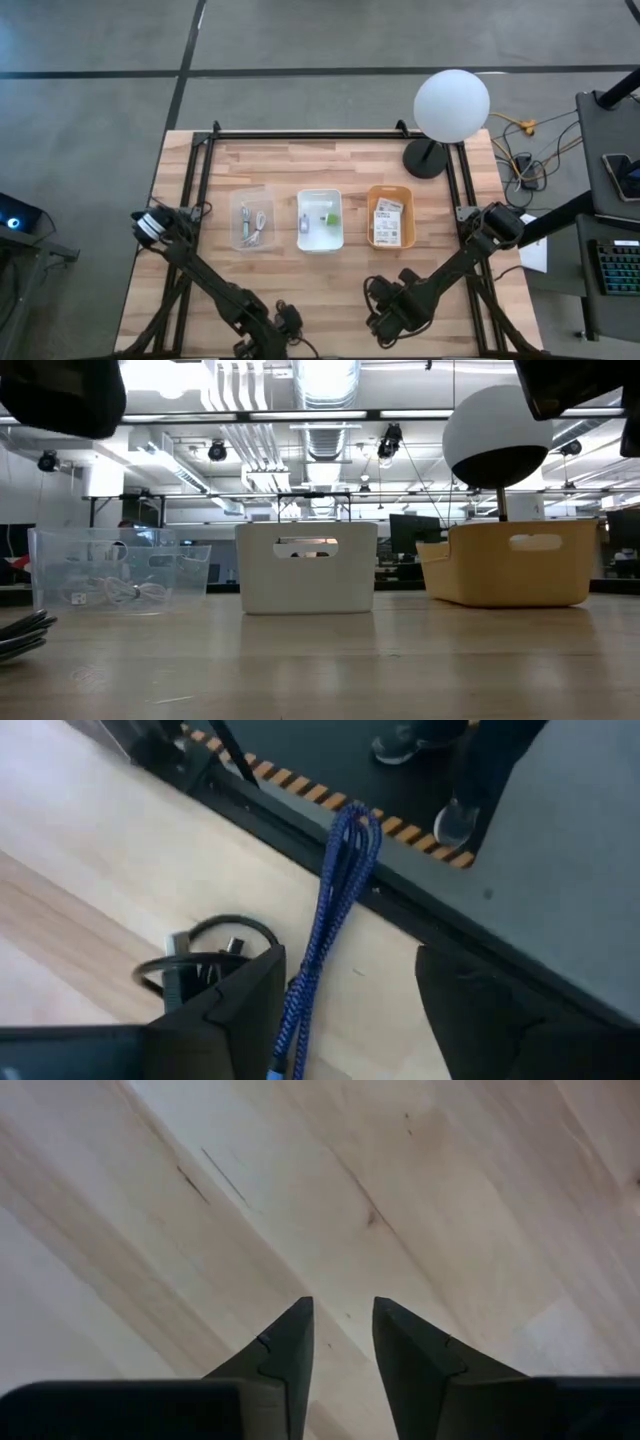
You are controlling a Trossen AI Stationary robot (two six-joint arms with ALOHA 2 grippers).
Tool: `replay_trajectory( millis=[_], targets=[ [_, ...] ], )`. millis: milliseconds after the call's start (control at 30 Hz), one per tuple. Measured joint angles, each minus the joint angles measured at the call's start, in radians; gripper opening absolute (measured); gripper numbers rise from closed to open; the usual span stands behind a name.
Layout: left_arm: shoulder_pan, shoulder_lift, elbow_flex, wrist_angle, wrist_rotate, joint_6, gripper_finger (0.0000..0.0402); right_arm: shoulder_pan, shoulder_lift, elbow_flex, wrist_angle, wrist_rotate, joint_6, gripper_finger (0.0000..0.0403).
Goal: Pick and place items into bin
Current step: Put the blue charger cable into the transparent bin
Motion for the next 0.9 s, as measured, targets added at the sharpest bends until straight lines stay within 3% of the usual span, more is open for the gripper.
replay_trajectory(
  millis=[300,733,900],
  targets=[
    [0.02,0.021,-0.029,0.033,-0.008,0.056,0.014,0.0,0.001,-0.009,0.004,-0.016,0.003,0.0094],
    [0.082,0.078,-0.027,0.029,0.05,0.049,0.0125,0.0,0.001,-0.01,0.011,-0.018,0.012,0.0089],
    [0.082,0.066,-0.028,-0.012,0.057,0.05,0.008,0.0,0.001,-0.011,0.011,-0.019,0.012,0.0091]
  ],
)
